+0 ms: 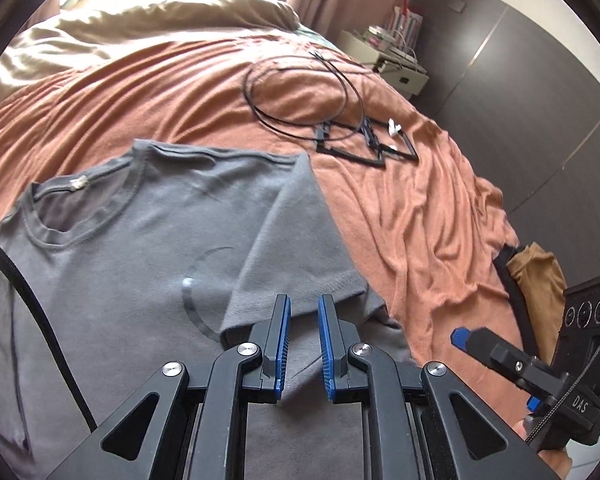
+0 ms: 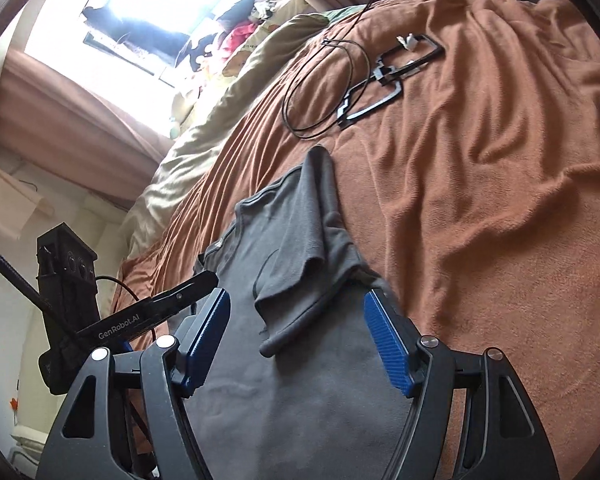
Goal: Fold small clothes
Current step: 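Fold the sleeve side over the body with the right gripper while the left gripper pins the collar area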
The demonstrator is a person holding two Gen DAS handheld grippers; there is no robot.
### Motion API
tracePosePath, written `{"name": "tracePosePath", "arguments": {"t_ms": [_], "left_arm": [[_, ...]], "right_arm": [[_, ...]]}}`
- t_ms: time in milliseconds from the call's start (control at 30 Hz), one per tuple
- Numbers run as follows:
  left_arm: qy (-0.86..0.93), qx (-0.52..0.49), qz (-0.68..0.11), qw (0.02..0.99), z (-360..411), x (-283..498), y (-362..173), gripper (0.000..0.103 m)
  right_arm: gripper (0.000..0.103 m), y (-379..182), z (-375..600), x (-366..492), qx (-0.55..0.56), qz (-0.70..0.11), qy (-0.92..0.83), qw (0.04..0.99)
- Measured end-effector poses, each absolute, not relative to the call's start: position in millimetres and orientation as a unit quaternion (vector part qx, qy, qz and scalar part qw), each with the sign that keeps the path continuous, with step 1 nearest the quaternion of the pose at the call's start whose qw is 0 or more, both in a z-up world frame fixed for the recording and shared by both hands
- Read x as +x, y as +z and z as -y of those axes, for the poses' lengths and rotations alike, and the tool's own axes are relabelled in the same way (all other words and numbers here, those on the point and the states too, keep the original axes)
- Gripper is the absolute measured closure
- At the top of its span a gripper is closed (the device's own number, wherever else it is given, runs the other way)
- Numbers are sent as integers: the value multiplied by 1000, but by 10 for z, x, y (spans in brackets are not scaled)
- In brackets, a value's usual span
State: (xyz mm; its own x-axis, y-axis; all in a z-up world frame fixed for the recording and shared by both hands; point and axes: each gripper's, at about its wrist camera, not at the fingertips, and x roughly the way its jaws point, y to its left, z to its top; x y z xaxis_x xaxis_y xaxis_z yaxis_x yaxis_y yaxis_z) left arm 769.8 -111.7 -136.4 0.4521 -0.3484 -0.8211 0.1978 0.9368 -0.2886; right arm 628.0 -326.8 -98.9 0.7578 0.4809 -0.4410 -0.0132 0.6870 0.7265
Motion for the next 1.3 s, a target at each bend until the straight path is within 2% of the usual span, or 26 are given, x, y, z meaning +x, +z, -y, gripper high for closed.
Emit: {"name": "tracePosePath", "arguments": {"t_ms": [33, 100, 167, 567, 633, 700, 800, 1300], "left_arm": [[-165, -75, -503, 845, 1159, 7717, -1415, 81], [-170, -72, -508, 841, 1244, 7768, -1503, 61], [-175, -69, -506, 842, 1314, 7809, -1554, 52], [-186, -37, -507, 841, 1748, 8080, -1845, 52], [-180, -32, -508, 842, 1761, 8108, -1893, 54], [-170, -28, -507, 844, 1742, 8117, -1905, 84], [-166, -38, -505, 846, 1641, 8139, -1863, 95], [-96, -25, -477, 873, 875, 8420, -1415, 96]], "right_arm": [[45, -989, 3265, 6250, 368, -315, 138, 864], [51, -1049, 3350, 6195, 381, -316, 125, 860], [59, -1120, 3385, 6220, 386, -325, 110, 856], [61, -1142, 3512, 6077, 406, -332, 86, 847], [61, -1149, 3519, 6067, 408, -332, 84, 846], [61, -1162, 3518, 6060, 408, -332, 84, 846], [61, -1145, 3498, 6063, 407, -330, 87, 847], [61, -1162, 3494, 6267, 398, -333, 91, 850]]}}
